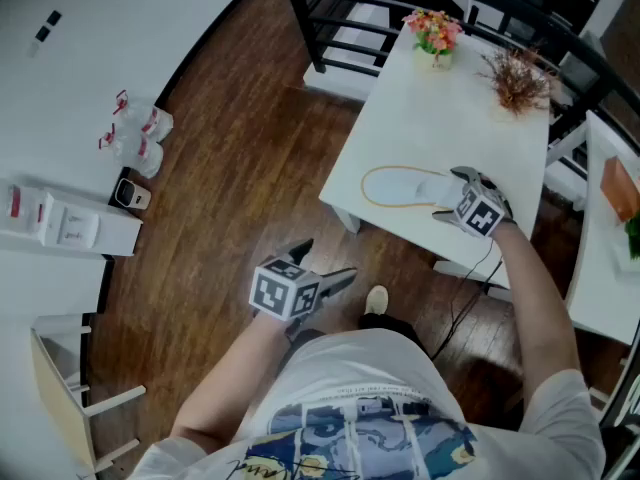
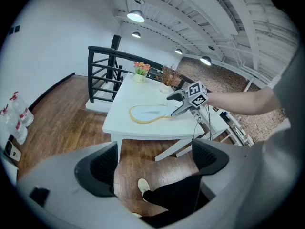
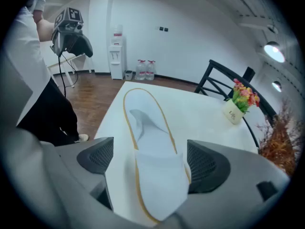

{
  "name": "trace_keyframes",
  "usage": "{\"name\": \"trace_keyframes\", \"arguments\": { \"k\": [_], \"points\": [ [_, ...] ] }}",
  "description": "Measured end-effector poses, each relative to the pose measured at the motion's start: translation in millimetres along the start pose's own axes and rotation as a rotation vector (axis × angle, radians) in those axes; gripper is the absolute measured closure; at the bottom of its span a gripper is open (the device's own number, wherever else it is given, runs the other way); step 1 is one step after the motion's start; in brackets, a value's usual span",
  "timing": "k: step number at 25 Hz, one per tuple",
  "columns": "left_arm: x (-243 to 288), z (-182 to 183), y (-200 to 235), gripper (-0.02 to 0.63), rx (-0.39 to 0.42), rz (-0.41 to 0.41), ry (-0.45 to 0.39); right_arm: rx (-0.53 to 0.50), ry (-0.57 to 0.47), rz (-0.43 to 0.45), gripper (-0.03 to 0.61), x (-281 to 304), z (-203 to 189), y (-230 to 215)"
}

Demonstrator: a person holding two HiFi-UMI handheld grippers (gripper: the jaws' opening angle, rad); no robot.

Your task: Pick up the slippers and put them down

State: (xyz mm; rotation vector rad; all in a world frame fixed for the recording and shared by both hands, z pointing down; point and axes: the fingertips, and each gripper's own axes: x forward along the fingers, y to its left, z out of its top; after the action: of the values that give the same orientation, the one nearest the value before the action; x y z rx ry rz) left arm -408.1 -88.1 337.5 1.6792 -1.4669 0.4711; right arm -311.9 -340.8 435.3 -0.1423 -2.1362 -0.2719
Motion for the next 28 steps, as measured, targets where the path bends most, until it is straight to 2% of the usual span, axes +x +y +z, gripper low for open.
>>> {"name": "trace_keyframes", "arguments": {
  "k": [6,8,10,13,15,19,25,28],
  "points": [
    [22.3,-10.3,-21.6,0.126,-0.042,-0.022,0.03,-0.155,0.145,0.135,0.08,49.5,-33.8,-3.5],
    [28.9,-7.8,-20.1,0.126,-0.032,-0.022,0.033,-0.132,0.172,0.183,0.072,57.9,-40.0,-7.4],
    [34.4,-2.3,-19.4,0.126,-0.016,-0.024,0.029,-0.06,0.168,0.231,0.06,59.1,-44.7,-9.0],
    [36.3,6.1,-22.0,0.126,-0.006,-0.033,0.008,-0.038,0.12,0.241,0.08,55.6,-40.9,-7.9],
    [34.6,8.0,-24.2,0.126,-0.002,-0.039,0.005,-0.042,0.113,0.224,0.133,52.3,-38.8,-5.2],
    [31.6,9.3,-29.1,0.126,0.033,-0.059,0.021,0.018,0.113,0.139,0.146,39.0,-44.1,-2.7],
    [19.2,-0.5,-39.5,0.126,0.127,-0.124,0.051,0.247,-0.012,-0.036,0.147,-25.9,-30.9,16.2],
    [5.4,-9.9,-55.7,0.126,0.209,-0.184,0.069,0.346,-0.012,-0.122,0.146,-77.5,-35.6,48.9]
  ]
}}
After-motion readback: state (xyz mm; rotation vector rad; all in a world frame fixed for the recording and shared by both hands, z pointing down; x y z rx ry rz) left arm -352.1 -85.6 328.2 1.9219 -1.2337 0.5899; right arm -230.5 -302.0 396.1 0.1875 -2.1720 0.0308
